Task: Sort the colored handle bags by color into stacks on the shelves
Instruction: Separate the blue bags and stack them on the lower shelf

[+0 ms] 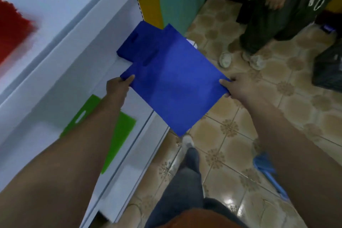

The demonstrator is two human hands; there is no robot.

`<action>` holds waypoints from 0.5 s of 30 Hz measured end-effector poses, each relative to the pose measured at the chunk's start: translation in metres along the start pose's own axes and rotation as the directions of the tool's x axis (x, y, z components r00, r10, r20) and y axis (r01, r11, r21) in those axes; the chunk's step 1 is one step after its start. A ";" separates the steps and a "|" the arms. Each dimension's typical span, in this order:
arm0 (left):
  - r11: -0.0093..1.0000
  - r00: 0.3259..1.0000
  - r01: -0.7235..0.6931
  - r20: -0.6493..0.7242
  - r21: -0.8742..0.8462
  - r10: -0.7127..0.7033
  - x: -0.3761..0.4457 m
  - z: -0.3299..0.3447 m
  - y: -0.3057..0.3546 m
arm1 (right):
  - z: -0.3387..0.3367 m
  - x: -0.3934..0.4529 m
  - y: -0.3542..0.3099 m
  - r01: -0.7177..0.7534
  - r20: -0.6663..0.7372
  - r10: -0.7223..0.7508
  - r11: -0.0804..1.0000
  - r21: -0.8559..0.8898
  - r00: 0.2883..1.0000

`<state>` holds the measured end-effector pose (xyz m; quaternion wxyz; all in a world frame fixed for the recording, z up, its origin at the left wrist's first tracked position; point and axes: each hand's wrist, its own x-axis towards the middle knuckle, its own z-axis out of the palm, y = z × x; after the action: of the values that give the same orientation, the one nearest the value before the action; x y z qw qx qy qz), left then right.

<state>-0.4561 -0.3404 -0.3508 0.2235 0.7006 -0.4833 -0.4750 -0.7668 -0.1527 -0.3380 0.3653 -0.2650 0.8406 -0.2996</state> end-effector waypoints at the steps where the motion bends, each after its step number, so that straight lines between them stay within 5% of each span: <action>1: 0.999 1.000 0.028 0.004 -0.039 -0.028 0.018 0.007 0.000 | 0.006 0.022 -0.004 -0.004 0.007 0.004 0.999 0.033 1.000; 8: 0.917 0.967 0.235 -0.017 -0.323 -0.253 0.123 0.057 0.020 | 0.033 0.168 -0.036 0.062 0.031 -0.062 0.998 0.007 0.998; 15: 0.908 0.945 0.226 -0.146 -0.354 -0.293 0.199 0.075 0.037 | 0.071 0.278 -0.074 0.159 0.113 -0.166 0.984 0.075 0.980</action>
<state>-0.5230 -0.5225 -0.4454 0.3194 0.7543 -0.2741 -0.5039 -0.8595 -0.4096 -0.4522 0.3975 -0.3380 0.7825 -0.3397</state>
